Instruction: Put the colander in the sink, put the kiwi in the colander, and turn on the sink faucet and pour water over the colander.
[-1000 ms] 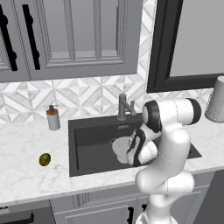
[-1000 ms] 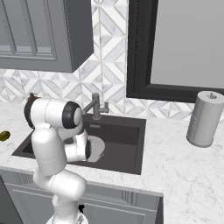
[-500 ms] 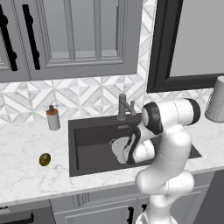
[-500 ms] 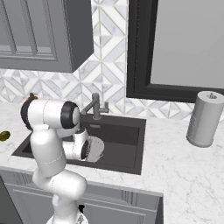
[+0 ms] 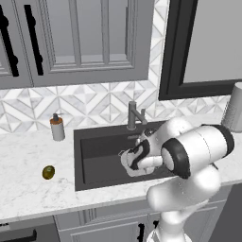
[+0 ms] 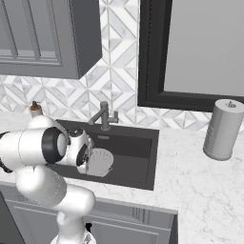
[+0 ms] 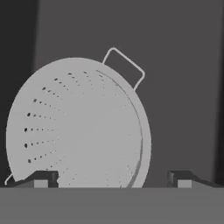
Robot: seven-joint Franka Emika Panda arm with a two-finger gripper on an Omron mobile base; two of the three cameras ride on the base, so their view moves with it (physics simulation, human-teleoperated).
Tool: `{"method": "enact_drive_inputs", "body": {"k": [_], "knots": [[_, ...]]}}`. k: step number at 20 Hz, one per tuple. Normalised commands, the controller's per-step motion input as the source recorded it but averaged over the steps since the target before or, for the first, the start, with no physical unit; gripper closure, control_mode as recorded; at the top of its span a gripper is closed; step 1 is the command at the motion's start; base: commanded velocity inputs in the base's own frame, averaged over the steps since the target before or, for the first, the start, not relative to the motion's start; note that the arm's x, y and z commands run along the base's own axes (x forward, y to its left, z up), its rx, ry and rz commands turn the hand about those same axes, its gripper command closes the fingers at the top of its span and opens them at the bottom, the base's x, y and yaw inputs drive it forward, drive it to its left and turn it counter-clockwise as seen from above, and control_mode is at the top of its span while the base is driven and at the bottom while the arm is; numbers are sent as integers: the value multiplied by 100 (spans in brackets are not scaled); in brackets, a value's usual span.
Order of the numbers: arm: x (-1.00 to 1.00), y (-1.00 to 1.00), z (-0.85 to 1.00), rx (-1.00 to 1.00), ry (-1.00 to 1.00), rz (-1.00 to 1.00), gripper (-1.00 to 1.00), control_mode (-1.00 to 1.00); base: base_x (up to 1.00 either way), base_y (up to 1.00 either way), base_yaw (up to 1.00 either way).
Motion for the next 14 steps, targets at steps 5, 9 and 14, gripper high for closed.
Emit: {"method": "enact_drive_inputs", "body": {"k": [5, 9, 14], "knots": [[-22, 43, 78, 0, 2, 3, -100, -100, 0, 0, 0], [-42, 47, 72, 0, 1, 11, -100, -100, 0, 0, 0], [-62, 59, 47, 0, 3, 31, -100, -100, 0, 0, 0]]}}
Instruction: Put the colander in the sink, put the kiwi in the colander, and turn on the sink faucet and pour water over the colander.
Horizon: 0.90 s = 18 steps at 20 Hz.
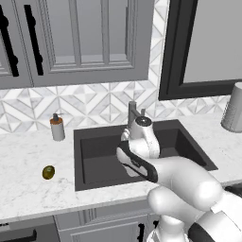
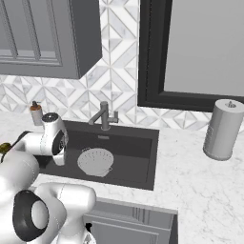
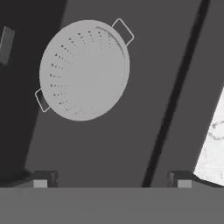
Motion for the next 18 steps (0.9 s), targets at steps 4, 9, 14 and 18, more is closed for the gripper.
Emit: {"method": "enact_drive_inputs", "body": {"k": [4, 9, 14, 18], "knots": [[-29, 67, 11, 0, 11, 61, -100, -100, 0, 0, 0], [-2, 88, 22, 0, 21, 60, -100, -100, 0, 0, 0], [-2, 67, 69, -5, 5, 13, -100, -100, 0, 0, 0], [-27, 44, 73, -12, 0, 0, -100, -100, 0, 0, 0]]}}
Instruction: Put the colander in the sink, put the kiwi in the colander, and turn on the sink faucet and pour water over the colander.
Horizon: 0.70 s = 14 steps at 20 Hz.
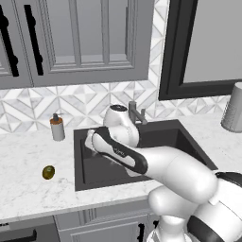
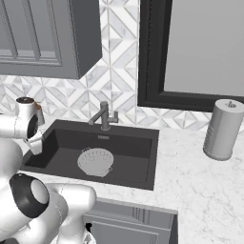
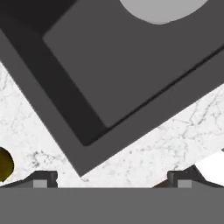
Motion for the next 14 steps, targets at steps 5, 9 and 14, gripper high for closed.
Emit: {"method": "enact_drive_inputs", "body": {"k": [5, 9, 14], "knots": [[-54, 58, 59, -12, 1, 10, -100, -100, 0, 0, 0], [-48, 67, 38, -14, 1, 20, -100, -100, 0, 0, 0], [-17, 54, 8, -18, 5, 11, -100, -100, 0, 0, 0]]}}
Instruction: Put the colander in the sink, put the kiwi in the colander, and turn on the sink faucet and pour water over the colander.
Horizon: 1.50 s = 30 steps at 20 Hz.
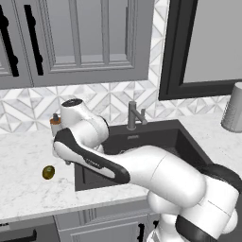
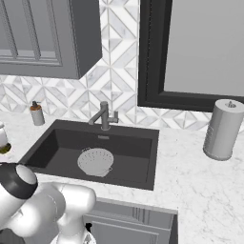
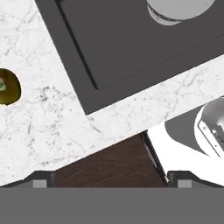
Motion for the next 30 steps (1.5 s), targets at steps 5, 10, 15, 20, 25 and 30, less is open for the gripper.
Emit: {"method": "enact_drive_inputs", "body": {"k": [5, 10, 15, 20, 25, 30], "knots": [[33, 22, -34, -7, 0, 29, -100, -100, 0, 0, 0], [40, 53, -41, -7, 0, 29, -100, -100, 0, 0, 0], [36, 52, -16, -1, 0, 3, -100, -100, 0, 0, 0], [47, 40, -29, -1, 0, 0, -100, -100, 0, 0, 0], [37, 27, -40, 0, 0, 0, -100, -100, 0, 0, 0], [25, 37, -30, 0, 2, 0, -100, -100, 0, 0, 0]]}}
